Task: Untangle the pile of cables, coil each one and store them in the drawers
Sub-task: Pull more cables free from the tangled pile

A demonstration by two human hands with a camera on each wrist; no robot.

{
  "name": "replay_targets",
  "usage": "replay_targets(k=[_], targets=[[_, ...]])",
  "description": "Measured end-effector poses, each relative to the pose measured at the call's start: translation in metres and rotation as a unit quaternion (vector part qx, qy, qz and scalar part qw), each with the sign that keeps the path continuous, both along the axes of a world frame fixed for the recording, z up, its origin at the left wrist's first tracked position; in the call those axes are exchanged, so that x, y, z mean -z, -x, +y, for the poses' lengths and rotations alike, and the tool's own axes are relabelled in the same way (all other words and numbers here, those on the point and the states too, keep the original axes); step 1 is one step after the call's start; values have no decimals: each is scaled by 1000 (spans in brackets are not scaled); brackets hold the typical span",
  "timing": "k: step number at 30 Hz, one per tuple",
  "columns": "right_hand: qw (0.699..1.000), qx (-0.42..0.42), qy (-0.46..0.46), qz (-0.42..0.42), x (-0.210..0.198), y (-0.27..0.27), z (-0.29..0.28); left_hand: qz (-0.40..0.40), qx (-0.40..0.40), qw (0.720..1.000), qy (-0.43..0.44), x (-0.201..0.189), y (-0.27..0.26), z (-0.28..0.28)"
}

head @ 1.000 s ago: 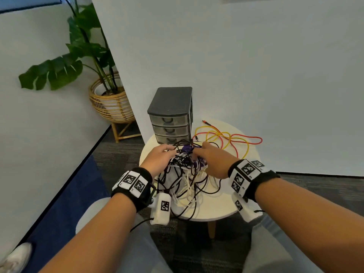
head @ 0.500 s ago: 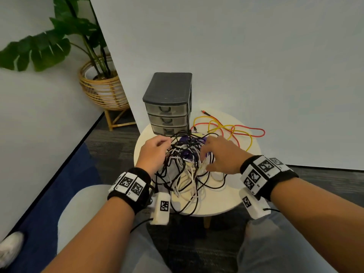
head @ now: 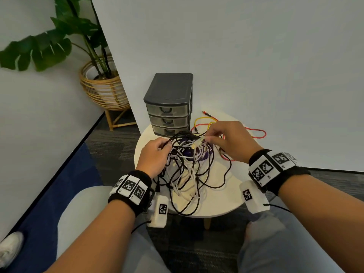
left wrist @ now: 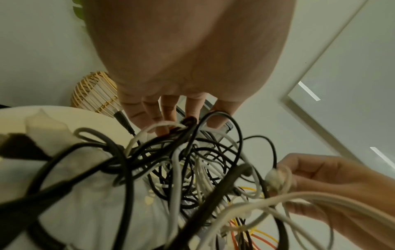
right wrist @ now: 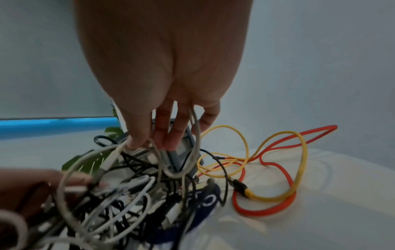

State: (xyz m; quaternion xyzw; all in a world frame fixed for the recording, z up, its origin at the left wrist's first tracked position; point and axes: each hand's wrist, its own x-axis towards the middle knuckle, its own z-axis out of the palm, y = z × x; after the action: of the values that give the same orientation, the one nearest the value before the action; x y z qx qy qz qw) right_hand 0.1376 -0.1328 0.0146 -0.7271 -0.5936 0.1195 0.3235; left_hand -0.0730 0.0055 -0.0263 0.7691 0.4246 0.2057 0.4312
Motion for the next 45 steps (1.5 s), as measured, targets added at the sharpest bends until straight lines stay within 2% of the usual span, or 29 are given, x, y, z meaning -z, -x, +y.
replay_targets(k=[6, 13, 19, 23, 25, 27, 29, 32, 36, 41, 45], targets=[[993, 50, -81, 68, -15, 8, 5, 31, 0, 999, -11, -4, 1, -1], [995, 22, 9, 92, -9, 10, 12, 9, 10, 1000, -26, -29, -10, -6], [998, 9, 42, 46, -10, 4, 4, 60, 111, 991, -38, -44, -13, -10], [987, -21, 159, -32, -11, -2, -7, 72, 72, 995, -22, -48, -2, 7], [977, -3, 202, -71, -13, 1, -10, 91, 62, 994, -12, -50, 2, 16], [974, 50, 194, -110, -18, 8, -9, 121, 83, 989, 9, -52, 5, 20], [979, 81, 151, -113, -23, 14, -5, 153, 107, 982, 27, -51, 6, 21], [992, 24, 103, -64, -27, 25, 3, 175, 114, 977, 40, -48, 4, 16], [975, -86, 185, -86, -15, 38, 10, 171, 134, 976, 30, -41, 1, 12], [954, -130, 246, -110, 10, 39, 6, 169, 160, 971, -54, -36, 2, 14], [955, -151, 249, -54, 17, 29, -1, 102, 135, 982, -89, -40, 2, 18]])
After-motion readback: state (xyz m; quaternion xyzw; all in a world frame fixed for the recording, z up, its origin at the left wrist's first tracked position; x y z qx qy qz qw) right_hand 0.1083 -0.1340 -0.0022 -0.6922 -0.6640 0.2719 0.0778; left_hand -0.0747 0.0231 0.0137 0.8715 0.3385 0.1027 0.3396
